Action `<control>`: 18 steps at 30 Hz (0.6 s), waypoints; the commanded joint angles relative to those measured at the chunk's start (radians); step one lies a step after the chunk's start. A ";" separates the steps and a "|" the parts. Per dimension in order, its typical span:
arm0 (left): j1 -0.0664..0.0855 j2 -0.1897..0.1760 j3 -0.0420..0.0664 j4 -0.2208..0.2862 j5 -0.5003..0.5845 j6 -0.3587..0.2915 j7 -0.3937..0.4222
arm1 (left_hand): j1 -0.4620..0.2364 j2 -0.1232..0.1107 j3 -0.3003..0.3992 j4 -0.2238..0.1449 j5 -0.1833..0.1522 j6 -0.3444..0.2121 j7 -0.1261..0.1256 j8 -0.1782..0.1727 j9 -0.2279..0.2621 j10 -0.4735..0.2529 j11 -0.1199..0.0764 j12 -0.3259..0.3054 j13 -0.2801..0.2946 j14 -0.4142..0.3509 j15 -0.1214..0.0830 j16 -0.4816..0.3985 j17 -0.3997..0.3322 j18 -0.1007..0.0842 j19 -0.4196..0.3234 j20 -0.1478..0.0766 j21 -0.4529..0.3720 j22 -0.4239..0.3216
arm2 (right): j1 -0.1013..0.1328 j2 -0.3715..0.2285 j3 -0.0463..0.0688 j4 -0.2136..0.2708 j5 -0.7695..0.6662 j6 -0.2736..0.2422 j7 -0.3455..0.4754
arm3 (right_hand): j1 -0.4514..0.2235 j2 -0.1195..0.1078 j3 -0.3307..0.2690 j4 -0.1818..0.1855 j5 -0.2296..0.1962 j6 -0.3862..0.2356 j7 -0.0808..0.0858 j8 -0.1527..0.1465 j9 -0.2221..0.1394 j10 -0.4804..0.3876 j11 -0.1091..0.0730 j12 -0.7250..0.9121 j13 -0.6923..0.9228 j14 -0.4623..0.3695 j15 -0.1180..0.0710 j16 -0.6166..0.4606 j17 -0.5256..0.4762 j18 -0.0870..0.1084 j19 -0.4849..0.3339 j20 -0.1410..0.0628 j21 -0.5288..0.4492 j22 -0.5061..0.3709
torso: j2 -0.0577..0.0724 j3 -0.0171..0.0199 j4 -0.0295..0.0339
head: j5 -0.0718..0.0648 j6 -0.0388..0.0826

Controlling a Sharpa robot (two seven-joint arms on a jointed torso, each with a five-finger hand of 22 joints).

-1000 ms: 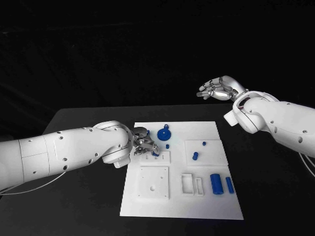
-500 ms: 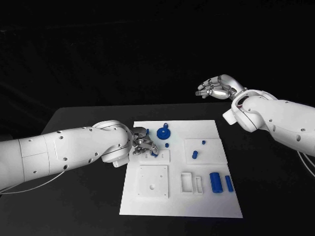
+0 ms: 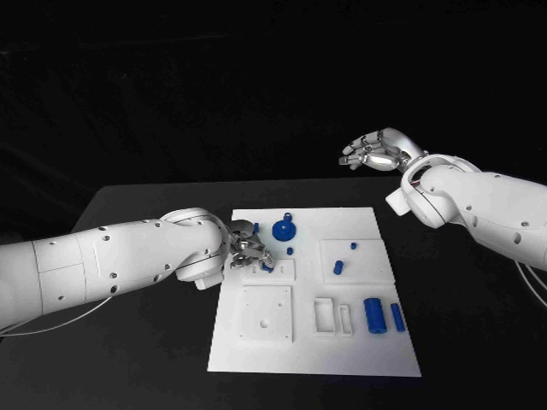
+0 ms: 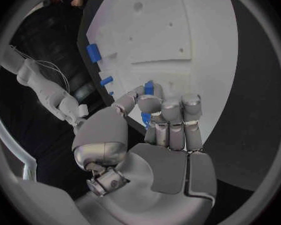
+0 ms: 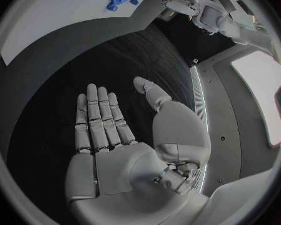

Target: Assemble the parts on the task board

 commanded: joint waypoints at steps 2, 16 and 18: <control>-0.001 0.002 0.000 0.000 -0.007 0.016 0.004 | 0.007 0.014 0.007 0.000 0.005 0.234 -0.096 0.004 0.268 -0.030 -0.021 0.002 0.001 0.036 -0.042 0.005 -0.001 0.019 0.002 -0.112 0.003 0.002 | 0.000 0.002 0.001 -0.001 0.003 0.009 0.008 | 0.000 0.005 -0.005 0.001 0.005 -0.005 0.001 0.005 -0.002 0.005 0.001 -0.004 -0.002 -0.002 0.006 -0.004 -0.002 -0.001 -0.006 0.001 -0.006 0.002 | 0.000 0.0008 -0.0002 | 0.000 0.000; -0.003 0.003 0.000 -0.002 -0.018 0.028 0.001 | 0.006 0.014 0.008 0.001 0.003 0.234 -0.096 0.003 0.268 -0.031 -0.020 0.002 0.001 0.035 -0.042 0.004 -0.002 0.019 0.001 -0.111 0.003 0.002 | 0.000 0.002 0.000 0.002 0.003 0.010 0.006 | -0.001 0.006 -0.006 0.001 0.005 -0.005 0.001 0.006 -0.003 0.004 0.002 -0.005 -0.007 -0.004 0.007 -0.007 -0.002 0.000 -0.010 0.002 -0.008 0.002 | 0.000 0.0004 -0.0003 | 0.000 0.001; -0.003 0.004 0.000 -0.003 -0.018 0.029 0.000 | 0.006 0.014 0.008 0.002 0.002 0.233 -0.095 0.003 0.268 -0.031 -0.020 0.002 0.001 0.035 -0.042 0.004 -0.002 0.019 0.001 -0.111 0.003 0.002 | 0.000 0.002 0.000 0.001 0.003 0.010 0.006 | -0.001 0.006 -0.006 0.001 0.005 -0.005 0.001 0.006 -0.004 0.004 0.002 -0.005 -0.007 -0.004 0.007 -0.007 -0.002 0.000 -0.010 0.003 -0.009 0.002 | -0.001 0.0005 0.0000 | 0.000 0.000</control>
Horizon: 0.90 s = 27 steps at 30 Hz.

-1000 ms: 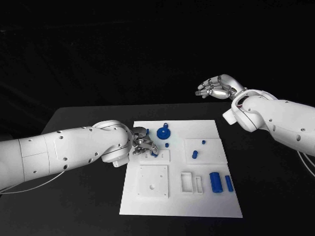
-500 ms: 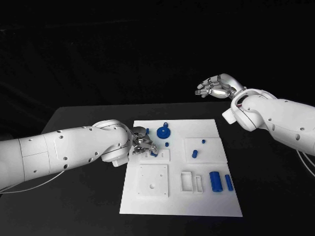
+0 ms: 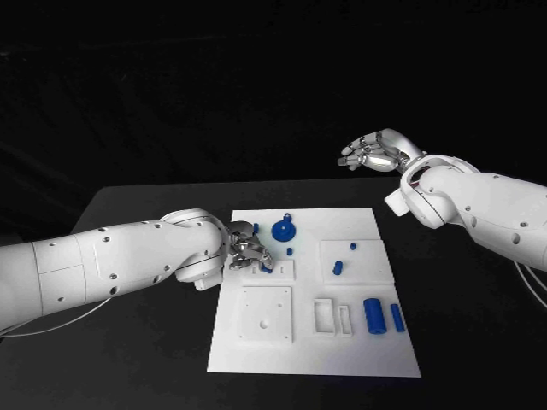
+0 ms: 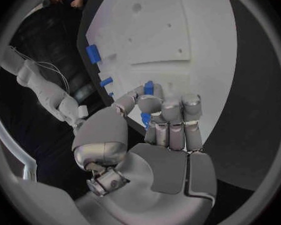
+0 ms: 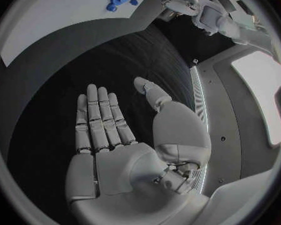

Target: Assemble the parts on the task board

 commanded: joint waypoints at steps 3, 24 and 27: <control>-0.001 0.004 0.000 -0.002 -0.009 0.020 0.000 | 0.005 0.015 0.004 0.001 0.000 0.233 -0.095 0.002 0.241 -0.028 -0.023 0.002 0.002 0.034 -0.042 0.004 -0.002 0.019 0.000 -0.111 0.003 0.001 | 0.000 0.001 0.001 0.001 0.003 0.008 0.007 | -0.001 0.007 -0.005 0.000 0.005 -0.005 0.001 0.006 -0.002 0.004 0.002 -0.005 -0.002 -0.001 0.004 -0.007 -0.001 0.000 -0.007 0.000 -0.006 0.001 | 0.000 0.0003 0.0009 | 0.001 -0.002; -0.008 0.008 0.000 -0.001 -0.017 0.025 -0.004 | 0.003 0.013 0.003 0.004 -0.013 0.232 -0.094 -0.001 0.241 -0.028 -0.022 0.000 0.002 0.032 -0.043 0.005 -0.004 0.018 -0.001 -0.111 0.004 0.002 | -0.005 -0.001 0.000 0.004 0.003 0.008 0.004 | 0.000 0.007 -0.005 0.000 0.006 -0.005 0.001 0.006 -0.003 0.004 0.003 -0.006 -0.006 -0.003 0.005 -0.009 -0.002 0.000 -0.010 0.001 -0.008 0.002 | 0.000 -0.0005 0.0002 | 0.003 -0.007; -0.009 0.007 0.000 0.002 -0.017 0.025 -0.004 | 0.002 0.013 0.003 0.004 -0.013 0.232 -0.094 -0.001 0.241 -0.028 -0.022 0.000 0.002 0.032 -0.043 0.005 -0.004 0.018 -0.001 -0.111 0.004 0.002 | -0.005 -0.006 0.000 0.010 0.003 0.009 0.004 | 0.000 0.007 -0.005 0.000 0.006 -0.006 0.001 0.006 -0.004 0.002 0.004 -0.007 -0.008 -0.005 0.005 -0.010 -0.002 0.000 -0.012 0.001 -0.009 0.002 | 0.000 -0.0008 0.0002 | 0.005 -0.009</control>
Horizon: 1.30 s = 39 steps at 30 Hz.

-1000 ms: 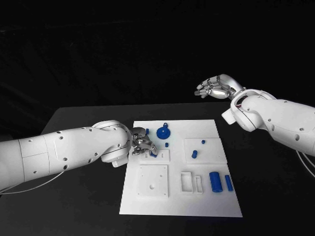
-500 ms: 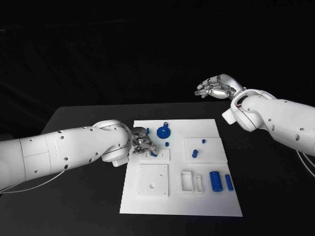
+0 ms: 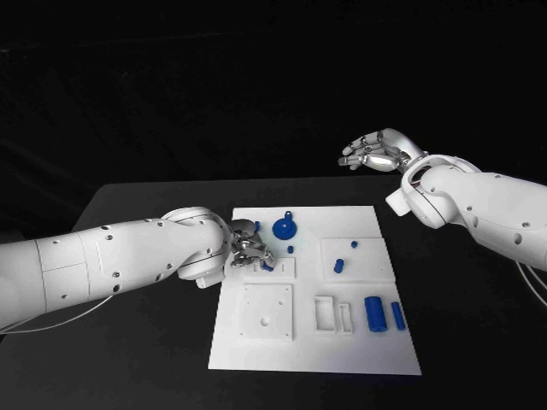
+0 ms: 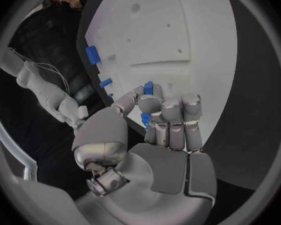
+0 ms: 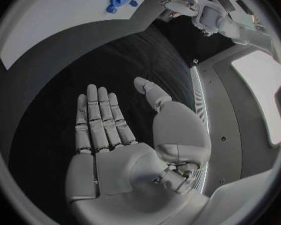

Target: Assemble the parts on the task board

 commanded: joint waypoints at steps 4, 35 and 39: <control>-0.006 0.003 -0.002 0.005 -0.006 0.023 -0.003 | 0.006 0.013 0.007 0.001 0.023 0.235 -0.095 0.004 0.166 -0.026 -0.023 0.001 0.002 0.036 -0.041 0.008 -0.003 0.020 0.001 -0.112 0.007 0.003 | 0.000 -0.002 0.000 0.000 0.003 0.004 0.003 | 0.000 0.006 -0.006 0.000 0.006 -0.006 0.001 0.006 -0.002 0.002 0.004 -0.007 -0.004 -0.006 0.006 -0.007 -0.002 0.000 -0.010 -0.002 -0.005 0.002 | 0.000 -0.0002 0.0002 | 0.001 -0.002; -0.012 -0.004 -0.002 0.021 -0.040 0.029 -0.008 | -0.002 0.027 0.006 -0.003 0.043 0.239 -0.096 0.003 0.167 -0.025 -0.023 0.004 0.005 0.037 -0.041 0.016 -0.004 0.021 0.002 -0.112 0.012 0.006 | -0.004 -0.001 0.000 0.003 0.003 0.006 0.003 | 0.002 0.005 -0.006 0.000 0.006 -0.008 0.003 0.006 -0.006 0.001 0.006 -0.007 -0.013 -0.012 0.009 -0.012 -0.003 0.000 -0.017 0.001 -0.009 0.005 | 0.000 -0.0001 -0.0001 | 0.004 -0.007; -0.013 -0.004 -0.002 0.019 -0.040 0.027 -0.009 | 0.000 0.021 0.009 -0.016 0.055 0.241 -0.095 0.002 0.166 -0.024 -0.022 0.006 0.007 0.035 -0.037 0.019 -0.004 0.021 -0.002 -0.111 0.013 0.008 | -0.005 -0.001 0.000 0.002 0.002 0.007 0.002 | 0.015 0.004 -0.002 -0.006 0.005 -0.008 0.002 0.007 -0.008 0.002 0.006 -0.007 -0.018 -0.014 0.010 -0.013 -0.003 0.001 -0.020 0.001 -0.010 0.008 | 0.000 0.0002 0.0007 | 0.005 -0.006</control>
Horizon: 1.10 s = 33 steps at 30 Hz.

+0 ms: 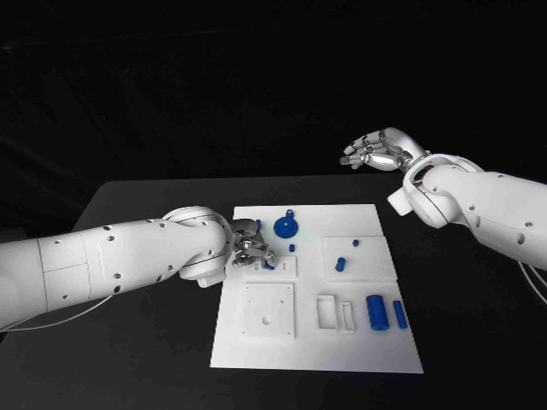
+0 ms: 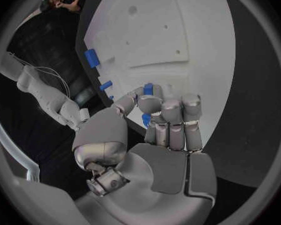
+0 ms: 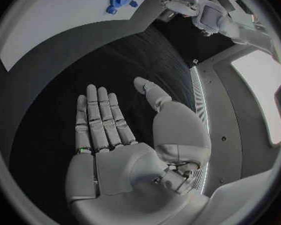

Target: Assemble the parts on the task board

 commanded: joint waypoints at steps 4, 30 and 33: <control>-0.007 0.000 -0.004 -0.001 -0.005 0.029 -0.007 | 0.003 0.017 0.008 -0.018 0.029 0.244 -0.094 0.005 0.092 -0.024 -0.020 0.009 0.004 0.030 -0.032 0.010 0.000 0.012 -0.006 -0.109 0.005 0.003 | -0.001 0.001 0.000 0.001 0.001 0.008 0.003 | 0.016 0.001 -0.002 -0.006 0.002 -0.008 0.002 0.007 -0.003 0.002 0.006 -0.002 -0.005 -0.007 0.003 -0.006 -0.001 0.002 -0.008 0.001 -0.006 0.003 | 0.000 0.0002 -0.0002 | 0.001 0.000; -0.007 0.007 -0.004 -0.010 0.007 0.071 -0.007 | -0.061 0.060 -0.003 -0.001 0.013 0.252 -0.096 0.007 0.092 -0.025 -0.022 0.019 0.016 0.029 -0.030 0.024 0.000 0.011 -0.009 -0.107 0.011 0.007 | -0.005 0.002 0.000 -0.002 0.001 0.010 0.003 | 0.019 0.001 -0.001 -0.004 0.023 -0.007 0.003 0.009 -0.007 0.004 0.007 0.000 -0.015 -0.008 0.005 -0.008 -0.001 0.004 -0.011 0.004 -0.008 0.008 | 0.001 0.0003 -0.0003 | 0.002 -0.006; -0.007 0.007 -0.004 -0.010 0.007 0.080 -0.006 | -0.066 0.061 -0.003 0.001 0.013 0.253 -0.097 0.008 0.092 -0.025 -0.022 0.020 0.017 0.029 -0.030 0.025 0.000 0.011 -0.009 -0.107 0.011 0.007 | -0.005 0.002 0.000 -0.002 0.001 0.010 0.003 | 0.019 0.001 -0.001 -0.004 0.025 -0.007 0.003 0.009 -0.008 0.004 0.007 0.000 -0.016 -0.008 0.005 -0.008 -0.001 0.004 -0.011 0.005 -0.008 0.008 | 0.001 0.0003 -0.0003 | 0.002 -0.007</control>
